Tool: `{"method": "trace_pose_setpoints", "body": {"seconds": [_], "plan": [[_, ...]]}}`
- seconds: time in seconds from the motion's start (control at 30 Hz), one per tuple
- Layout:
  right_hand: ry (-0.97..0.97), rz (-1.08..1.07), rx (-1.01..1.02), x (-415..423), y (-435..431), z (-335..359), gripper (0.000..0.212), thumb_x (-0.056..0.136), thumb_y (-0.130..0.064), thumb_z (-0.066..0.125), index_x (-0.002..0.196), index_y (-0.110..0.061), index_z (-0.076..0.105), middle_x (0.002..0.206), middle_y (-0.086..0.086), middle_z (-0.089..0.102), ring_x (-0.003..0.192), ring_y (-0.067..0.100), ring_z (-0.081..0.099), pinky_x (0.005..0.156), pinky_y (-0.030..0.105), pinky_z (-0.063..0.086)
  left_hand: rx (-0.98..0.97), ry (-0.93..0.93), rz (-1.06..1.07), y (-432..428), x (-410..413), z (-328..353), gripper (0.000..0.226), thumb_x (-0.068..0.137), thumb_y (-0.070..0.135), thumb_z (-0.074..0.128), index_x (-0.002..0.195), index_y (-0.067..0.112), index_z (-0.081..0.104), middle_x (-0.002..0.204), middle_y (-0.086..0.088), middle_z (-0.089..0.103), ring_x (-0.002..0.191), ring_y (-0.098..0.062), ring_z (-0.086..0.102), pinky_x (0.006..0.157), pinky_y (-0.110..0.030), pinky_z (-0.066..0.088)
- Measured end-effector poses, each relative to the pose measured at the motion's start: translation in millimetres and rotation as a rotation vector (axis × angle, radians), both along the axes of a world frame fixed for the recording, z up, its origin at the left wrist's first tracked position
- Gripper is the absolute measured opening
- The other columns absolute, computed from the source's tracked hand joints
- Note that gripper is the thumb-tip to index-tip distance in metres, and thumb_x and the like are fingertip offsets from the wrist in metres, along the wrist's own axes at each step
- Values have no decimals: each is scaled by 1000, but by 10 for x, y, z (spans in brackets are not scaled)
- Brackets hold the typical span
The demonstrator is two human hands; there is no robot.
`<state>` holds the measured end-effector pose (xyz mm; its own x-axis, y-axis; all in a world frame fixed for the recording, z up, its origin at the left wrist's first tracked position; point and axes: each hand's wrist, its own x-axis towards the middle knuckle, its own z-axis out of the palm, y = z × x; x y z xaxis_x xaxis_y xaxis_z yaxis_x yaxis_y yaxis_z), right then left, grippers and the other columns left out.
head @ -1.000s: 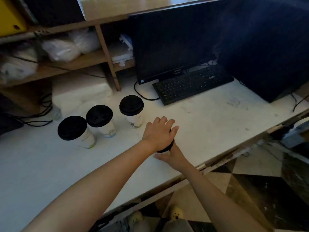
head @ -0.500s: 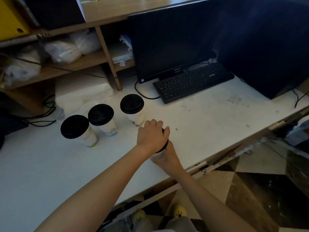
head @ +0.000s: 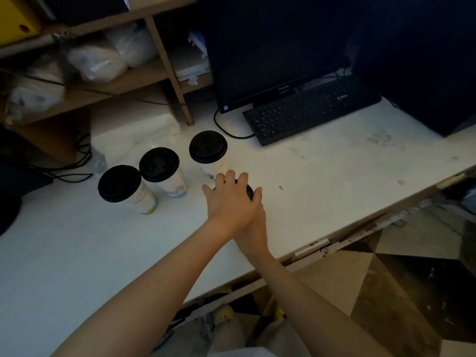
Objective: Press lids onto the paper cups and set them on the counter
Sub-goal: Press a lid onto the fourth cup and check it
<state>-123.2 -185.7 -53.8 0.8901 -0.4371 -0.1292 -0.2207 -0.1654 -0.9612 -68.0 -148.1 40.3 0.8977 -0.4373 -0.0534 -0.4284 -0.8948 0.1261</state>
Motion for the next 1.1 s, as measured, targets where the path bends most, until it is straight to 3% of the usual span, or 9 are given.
{"method": "trace_pose_setpoints", "body": {"seconds": [0.1,0.2,0.3,0.37,0.53,0.7,0.87,1.0,1.1], "plan": [[-103,174,113,15,-149,21,58,72,-29,74,123,-24,48,120,-3,59,109,13,58,92,39,52,-47,-17,13,48,34,-8,44,89,50,33,117,19,48,116,-6,52,107,-26,42,76,-43,38],[-97,414,165,37,-353,-11,69,76,-27,75,135,-22,40,128,-14,54,119,4,52,95,23,47,13,-83,-71,41,27,-43,41,87,47,32,107,16,48,104,-7,51,96,-26,43,65,-37,31],[-1,523,117,98,-468,-99,80,77,-25,76,143,-16,30,139,-1,48,127,9,47,105,35,43,30,-110,-80,42,28,-51,41,85,46,31,104,14,47,101,-8,51,92,-27,43,63,-37,28],[-7,554,113,124,-496,-146,83,78,-24,75,145,-15,27,142,1,45,128,10,45,105,33,43,32,-114,-79,53,31,-42,41,84,45,29,102,13,47,100,-9,51,93,-28,43,63,-37,27],[-56,533,159,110,-503,-182,83,78,-20,76,144,-16,27,137,0,49,120,7,50,92,15,44,25,-123,-86,34,21,-29,39,85,43,31,101,11,48,102,-10,51,95,-29,43,65,-38,31],[-76,475,158,87,-513,-147,79,74,-18,79,138,-24,33,117,-17,53,101,-21,50,77,0,41,-1,-128,-84,33,45,-41,35,87,42,37,101,12,49,103,-10,51,97,-29,43,67,-38,31],[-70,416,140,85,-462,-104,77,70,-23,81,129,-36,34,112,-14,55,97,-11,53,73,0,42,-5,-111,-124,51,85,-15,34,87,44,39,100,14,48,104,-8,52,98,-28,43,68,-38,30],[-74,364,108,53,-473,-80,76,69,-22,82,129,-32,36,104,-23,54,92,-9,54,69,-1,42,32,-44,-167,26,100,49,34,88,45,39,103,16,48,108,-7,51,102,-27,43,71,-37,32],[-101,326,88,21,-548,28,74,69,-23,82,130,-26,40,107,-16,56,93,-6,55,68,0,43,-15,70,-189,0,162,204,35,89,47,40,106,18,49,111,-6,50,105,-26,43,76,-39,38]]}}
